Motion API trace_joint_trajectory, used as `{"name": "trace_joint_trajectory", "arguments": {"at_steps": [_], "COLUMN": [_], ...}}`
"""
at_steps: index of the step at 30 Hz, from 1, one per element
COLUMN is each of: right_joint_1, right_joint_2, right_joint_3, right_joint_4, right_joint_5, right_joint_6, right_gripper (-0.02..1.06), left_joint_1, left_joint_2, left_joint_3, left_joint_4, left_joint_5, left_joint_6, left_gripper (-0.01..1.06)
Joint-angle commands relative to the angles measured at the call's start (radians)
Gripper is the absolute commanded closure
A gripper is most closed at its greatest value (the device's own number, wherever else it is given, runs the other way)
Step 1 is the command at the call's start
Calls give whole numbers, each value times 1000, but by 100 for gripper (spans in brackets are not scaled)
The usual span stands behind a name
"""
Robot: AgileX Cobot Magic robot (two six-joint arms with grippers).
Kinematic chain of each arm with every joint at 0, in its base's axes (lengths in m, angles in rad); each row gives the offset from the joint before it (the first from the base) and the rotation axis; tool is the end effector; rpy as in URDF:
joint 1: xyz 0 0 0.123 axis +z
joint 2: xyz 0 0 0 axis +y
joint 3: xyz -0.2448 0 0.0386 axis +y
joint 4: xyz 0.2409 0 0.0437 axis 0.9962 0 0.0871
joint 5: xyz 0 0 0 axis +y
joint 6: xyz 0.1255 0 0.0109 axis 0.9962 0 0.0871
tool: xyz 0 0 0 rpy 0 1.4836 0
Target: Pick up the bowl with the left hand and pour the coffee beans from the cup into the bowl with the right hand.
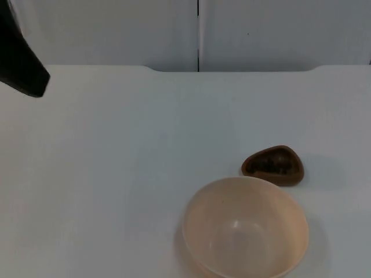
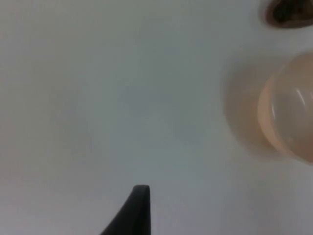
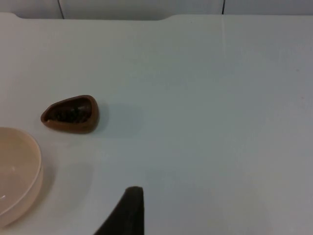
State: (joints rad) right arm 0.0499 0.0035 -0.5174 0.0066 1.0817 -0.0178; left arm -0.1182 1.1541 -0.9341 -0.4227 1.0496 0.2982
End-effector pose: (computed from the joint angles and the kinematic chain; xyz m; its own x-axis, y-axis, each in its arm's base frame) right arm 0.0552 0.0035 0.2606 -0.4609 -0.0377 -0.8867 -0.0618 0.9980 -0.0103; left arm 0.2229 -0.0716 0.2455 -0.8803 0.1777 -0.4399 0.3266 0.8995 -0.2902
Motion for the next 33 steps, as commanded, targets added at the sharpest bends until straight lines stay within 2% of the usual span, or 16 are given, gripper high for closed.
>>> {"name": "trace_joint_trajectory", "arguments": {"at_steps": [1,4,14,21,29,33], "right_joint_1": [-6,-6,-6,-6,-6,-6], "right_joint_2": [-4,-4,-4,-4,-4,-4], "right_joint_3": [2,2,2,2,2,2], "right_joint_4": [0,2,0,0,0,0], "right_joint_5": [-4,-4,-4,-4,-4,-4], "right_joint_6": [2,2,2,2,2,2], "right_gripper": [-1,-1,-1,-1,-1,-1], "left_joint_1": [-35,-97,-206,-260,-323,-351], "left_joint_2": [23,74,185,242,288,314], "left_joint_3": [-8,-8,-8,-9,-9,-19], "left_joint_4": [1,8,12,16,20,38], "left_joint_5": [-18,-51,-121,-151,-223,-224], "left_joint_6": [-17,-26,-55,-71,-116,-128], "left_gripper": [0,0,0,0,0,0]}}
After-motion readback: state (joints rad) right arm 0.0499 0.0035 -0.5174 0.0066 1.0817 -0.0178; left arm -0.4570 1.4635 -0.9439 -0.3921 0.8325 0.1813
